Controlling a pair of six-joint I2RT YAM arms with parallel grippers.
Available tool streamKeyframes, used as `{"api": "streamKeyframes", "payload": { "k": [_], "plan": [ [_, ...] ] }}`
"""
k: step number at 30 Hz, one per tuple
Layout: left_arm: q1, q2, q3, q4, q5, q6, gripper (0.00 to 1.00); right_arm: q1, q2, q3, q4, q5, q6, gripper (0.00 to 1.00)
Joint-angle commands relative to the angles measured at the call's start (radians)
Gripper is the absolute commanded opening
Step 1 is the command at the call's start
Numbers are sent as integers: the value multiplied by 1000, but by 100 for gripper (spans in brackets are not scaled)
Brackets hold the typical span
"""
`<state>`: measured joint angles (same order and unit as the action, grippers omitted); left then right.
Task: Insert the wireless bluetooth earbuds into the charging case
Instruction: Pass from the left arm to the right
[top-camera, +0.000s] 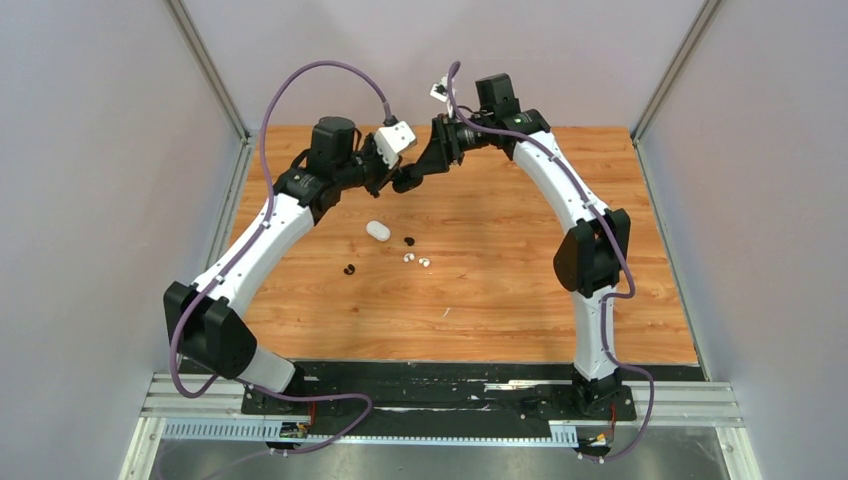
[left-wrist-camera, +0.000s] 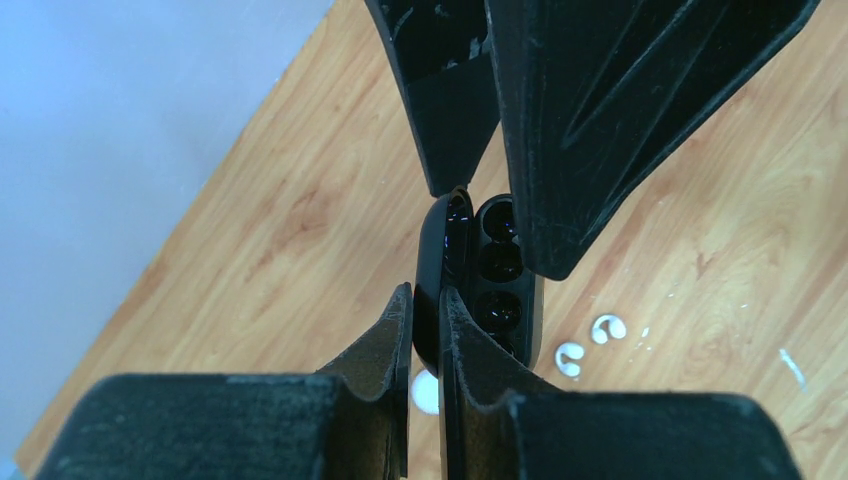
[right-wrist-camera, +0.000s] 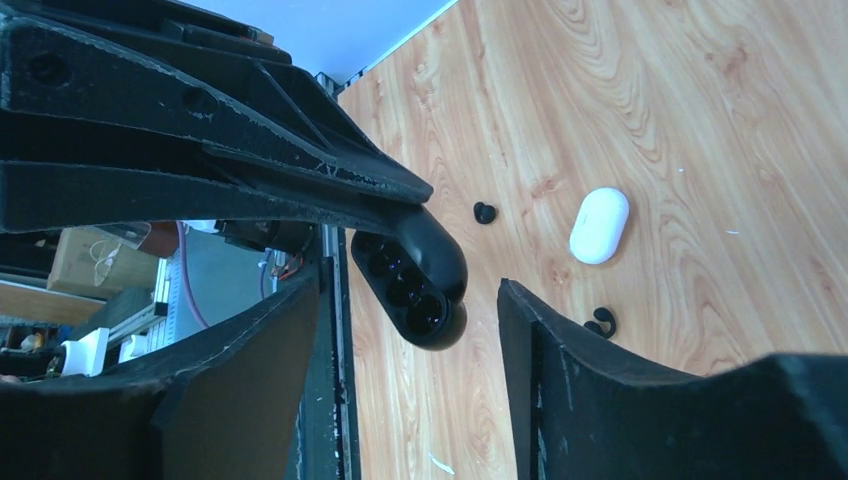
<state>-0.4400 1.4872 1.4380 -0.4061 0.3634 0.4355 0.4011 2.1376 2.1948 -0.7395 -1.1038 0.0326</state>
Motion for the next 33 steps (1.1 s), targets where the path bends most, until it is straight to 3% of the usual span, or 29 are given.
{"api": "streamKeyframes", "payload": {
  "k": [1, 4, 13, 16, 18, 19, 23, 27, 33],
  "plan": [
    [-6, -71, -28, 113, 42, -115, 0, 4, 3, 47, 44, -49, 25, 63],
    [-6, -79, -37, 134, 88, -132, 0, 5, 12, 48, 51, -57, 29, 57],
    [-3, -71, -35, 116, 158, -151, 0, 4, 9, 47, 54, -85, -6, 18],
    [-3, -65, -30, 106, 175, -150, 0, 4, 5, 47, 53, -89, -17, 10],
    [-2, -57, -16, 93, 186, -160, 7, 5, 1, 47, 52, -91, -27, 4],
    [0, -47, -9, 78, 198, -164, 26, 5, -1, 46, 50, -89, -28, 4],
    [35, -17, 39, 56, 298, -225, 47, 4, -6, 48, 32, -80, -80, 4],
    [74, 54, 158, -26, 418, -267, 48, 10, -7, 53, 13, -71, -112, 5],
    [88, 145, 274, -162, 521, -244, 41, 28, -13, 68, -4, -52, -145, 6]
  ]
}}
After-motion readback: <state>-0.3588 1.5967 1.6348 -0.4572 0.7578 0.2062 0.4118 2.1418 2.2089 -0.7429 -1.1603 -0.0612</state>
